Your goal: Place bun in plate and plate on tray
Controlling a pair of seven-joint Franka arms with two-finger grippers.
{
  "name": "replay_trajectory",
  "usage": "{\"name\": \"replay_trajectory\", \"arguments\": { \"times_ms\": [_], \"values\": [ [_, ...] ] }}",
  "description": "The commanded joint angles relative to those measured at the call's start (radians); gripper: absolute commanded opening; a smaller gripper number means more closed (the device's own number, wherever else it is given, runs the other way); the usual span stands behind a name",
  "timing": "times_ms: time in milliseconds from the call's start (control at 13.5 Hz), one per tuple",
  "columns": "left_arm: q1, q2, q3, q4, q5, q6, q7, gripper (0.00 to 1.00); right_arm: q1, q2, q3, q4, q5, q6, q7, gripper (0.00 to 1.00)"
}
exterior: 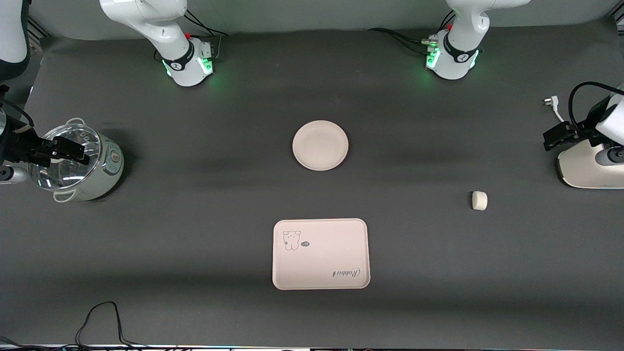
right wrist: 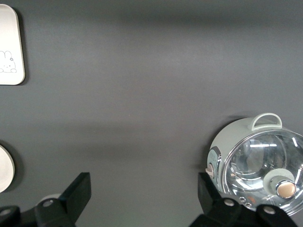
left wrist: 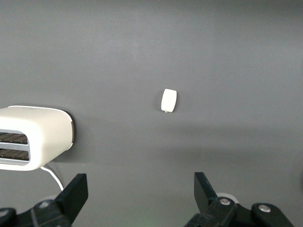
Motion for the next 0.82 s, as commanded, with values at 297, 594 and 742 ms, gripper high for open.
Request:
{"name": "replay_trajectory", "arguments": {
  "times_ms": [297, 594, 742],
  "values": [
    [-0.002, 0.012, -0.019, 0.047, -0.015, -0.047, -0.014, 1.00, 0.009, -0.025, -0.001, -0.018, -0.023, -0.004, -0.016, 1.00],
    [-0.004, 0.071, -0.019, 0.081, -0.015, -0.058, -0.011, 1.00, 0.009, -0.025, -0.001, -0.017, -0.023, -0.006, -0.016, 1.00],
    [0.001, 0.126, -0.019, 0.063, -0.018, -0.052, -0.011, 1.00, 0.009, -0.025, -0.001, -0.015, -0.023, -0.006, -0.018, 1.00]
  ]
}}
